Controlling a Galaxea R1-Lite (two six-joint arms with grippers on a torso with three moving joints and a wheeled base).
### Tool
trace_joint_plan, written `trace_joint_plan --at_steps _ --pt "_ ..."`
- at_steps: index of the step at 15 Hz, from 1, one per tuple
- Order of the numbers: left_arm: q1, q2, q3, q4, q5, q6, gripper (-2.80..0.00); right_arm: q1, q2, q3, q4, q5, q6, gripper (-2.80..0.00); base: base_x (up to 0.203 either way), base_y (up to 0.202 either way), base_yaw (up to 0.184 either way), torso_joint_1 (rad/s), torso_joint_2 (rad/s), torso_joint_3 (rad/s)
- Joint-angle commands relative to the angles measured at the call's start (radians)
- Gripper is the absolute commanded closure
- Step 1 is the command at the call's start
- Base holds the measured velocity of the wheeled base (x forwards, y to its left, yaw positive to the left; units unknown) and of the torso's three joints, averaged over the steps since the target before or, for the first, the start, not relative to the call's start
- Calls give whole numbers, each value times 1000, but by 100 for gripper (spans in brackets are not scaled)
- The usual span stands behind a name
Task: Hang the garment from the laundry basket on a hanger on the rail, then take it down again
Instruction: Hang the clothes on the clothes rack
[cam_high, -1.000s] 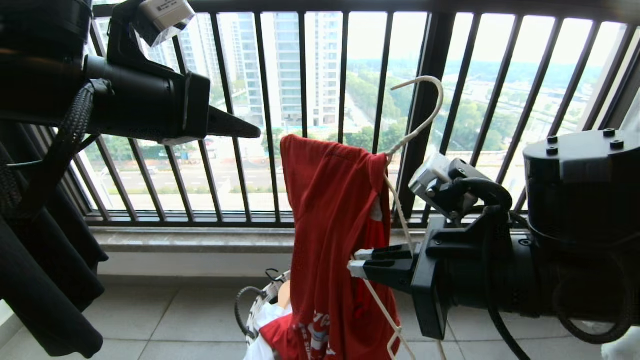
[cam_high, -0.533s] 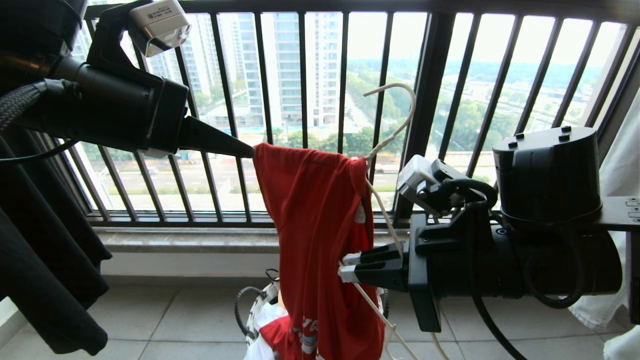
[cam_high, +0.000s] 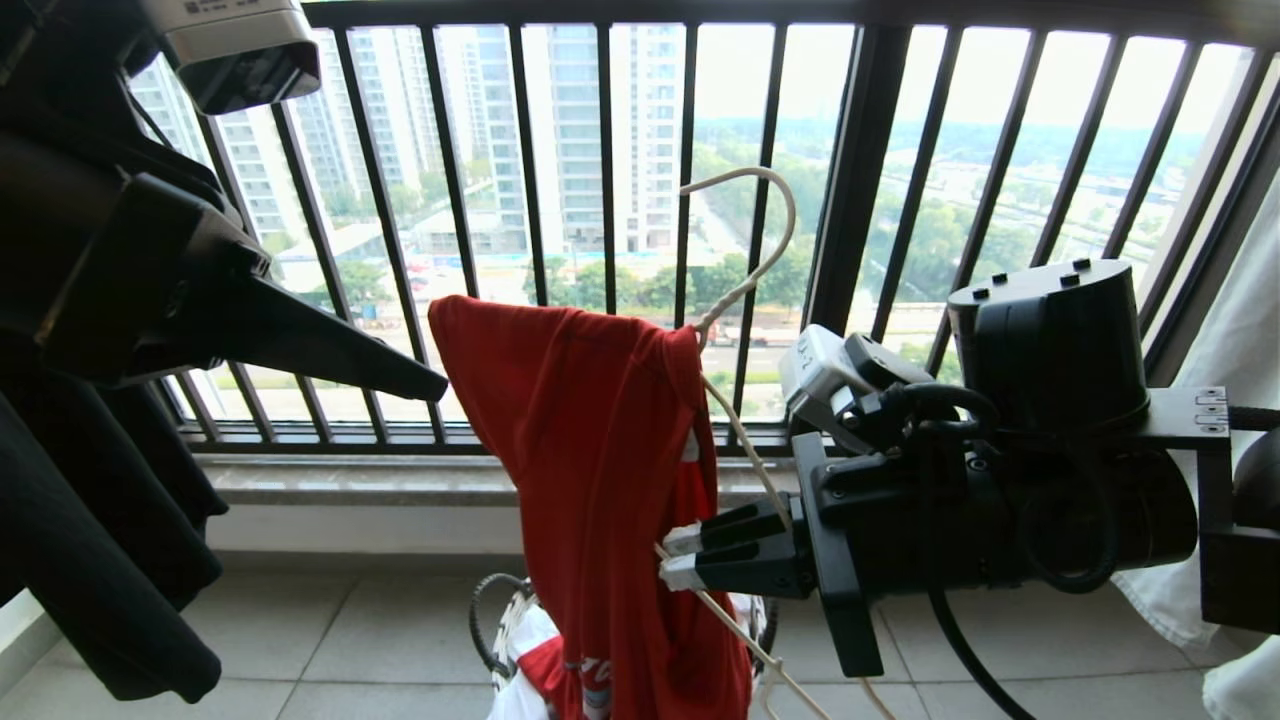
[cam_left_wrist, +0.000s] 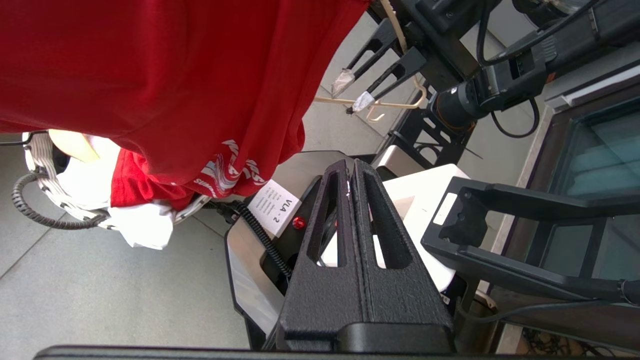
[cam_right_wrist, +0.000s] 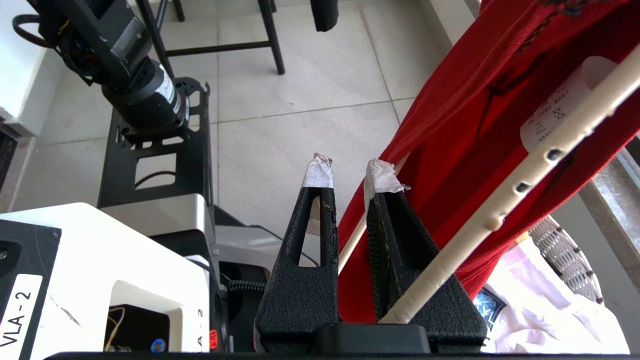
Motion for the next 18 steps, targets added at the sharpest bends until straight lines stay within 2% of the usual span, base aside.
trace_joint_plan --at_steps 1,4,9,10,13,16,18 --pt "-6 -9 -6 12 -4 4 0 24 23 -4 0 8 -2 0 0 0 0 0 0 0" --pt "-12 -14 -28 65 -2 26 0 71 34 -2 -1 8 -21 0 0 0 0 0 0 0" --pt "-12 0 -19 72 1 67 0 126 -2 51 -1 11 -22 0 0 0 0 0 0 0" --pt "-12 -1 -8 70 2 77 -280 137 -6 54 -1 12 -22 0 0 0 0 0 0 0" --pt "-4 51 -1 61 2 127 -280 162 7 50 -9 11 -22 0 0 0 0 0 0 0" --pt "44 143 1 -28 -5 140 -280 165 28 44 -12 8 -22 0 0 0 0 0 0 0" --pt "74 145 32 -96 -11 142 -280 165 27 42 -13 5 -23 0 0 0 0 0 0 0"
